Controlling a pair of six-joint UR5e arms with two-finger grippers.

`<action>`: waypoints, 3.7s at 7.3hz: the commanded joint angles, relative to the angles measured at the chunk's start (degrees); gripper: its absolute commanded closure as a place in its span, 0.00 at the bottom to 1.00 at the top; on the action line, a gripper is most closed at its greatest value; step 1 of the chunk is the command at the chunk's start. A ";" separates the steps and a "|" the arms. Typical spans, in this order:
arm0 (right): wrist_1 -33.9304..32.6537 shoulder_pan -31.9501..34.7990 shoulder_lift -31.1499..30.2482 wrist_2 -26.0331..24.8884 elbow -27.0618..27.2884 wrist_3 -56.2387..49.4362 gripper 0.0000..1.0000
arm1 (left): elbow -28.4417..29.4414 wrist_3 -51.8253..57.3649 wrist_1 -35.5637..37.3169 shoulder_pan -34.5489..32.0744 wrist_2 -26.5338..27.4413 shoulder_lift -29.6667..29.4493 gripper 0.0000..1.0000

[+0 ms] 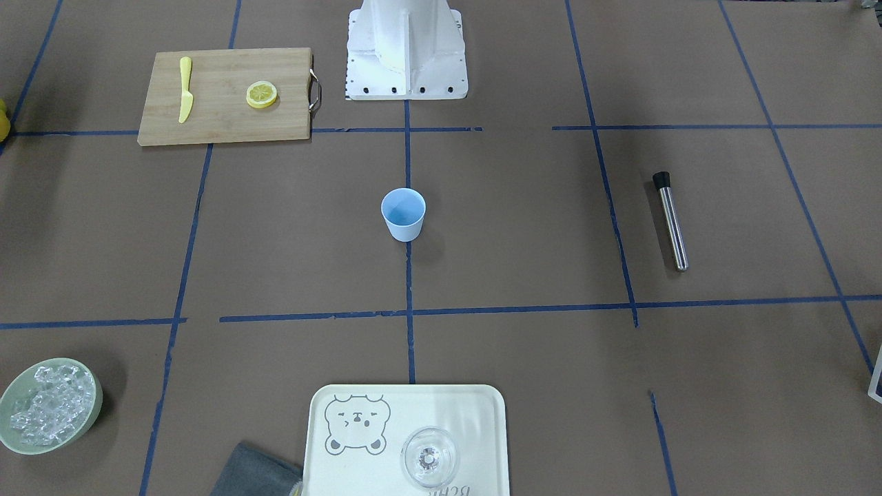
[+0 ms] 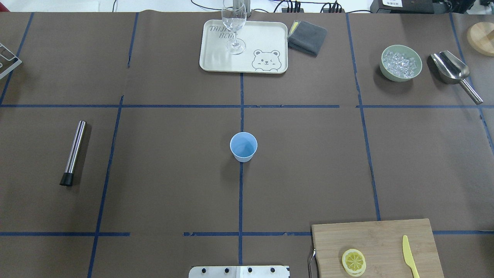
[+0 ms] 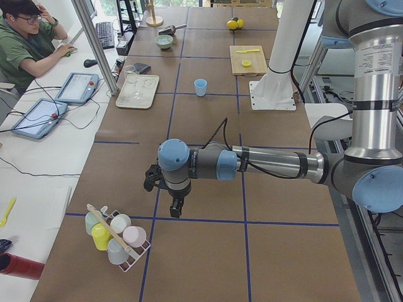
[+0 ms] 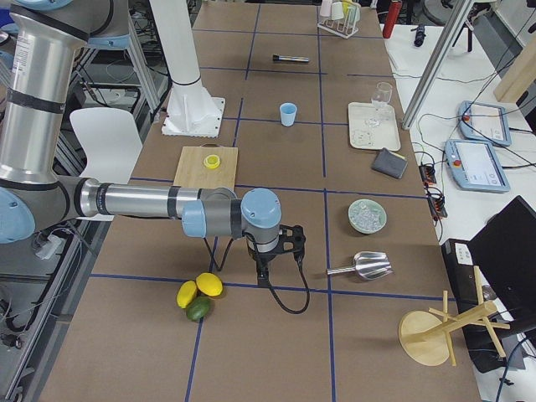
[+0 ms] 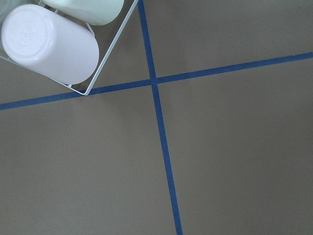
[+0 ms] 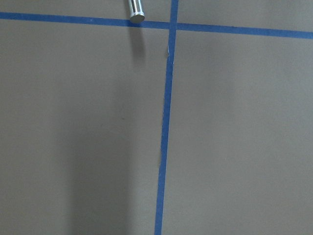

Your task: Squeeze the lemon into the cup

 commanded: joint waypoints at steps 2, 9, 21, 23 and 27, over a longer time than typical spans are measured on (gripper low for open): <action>0.11 0.00 0.29 0.06 0.41 0.12 0.00 | 0.02 -0.06 0.00 0.01 0.01 0.00 0.00; 0.72 -1.93 6.18 -0.02 -0.55 2.21 0.00 | -0.41 0.21 -0.09 -0.07 -0.08 0.52 0.00; 11.09 -61.88 5.47 -33.07 29.24 70.72 0.00 | -0.94 -0.06 -2.36 0.01 -0.34 0.53 0.00; 10.83 -77.10 4.34 -48.65 29.07 80.77 0.00 | -1.03 0.03 -2.46 0.01 -0.34 0.53 0.00; 10.92 -89.81 4.86 -60.48 25.13 89.50 0.00 | -1.20 0.03 -2.55 0.01 -0.26 0.26 0.00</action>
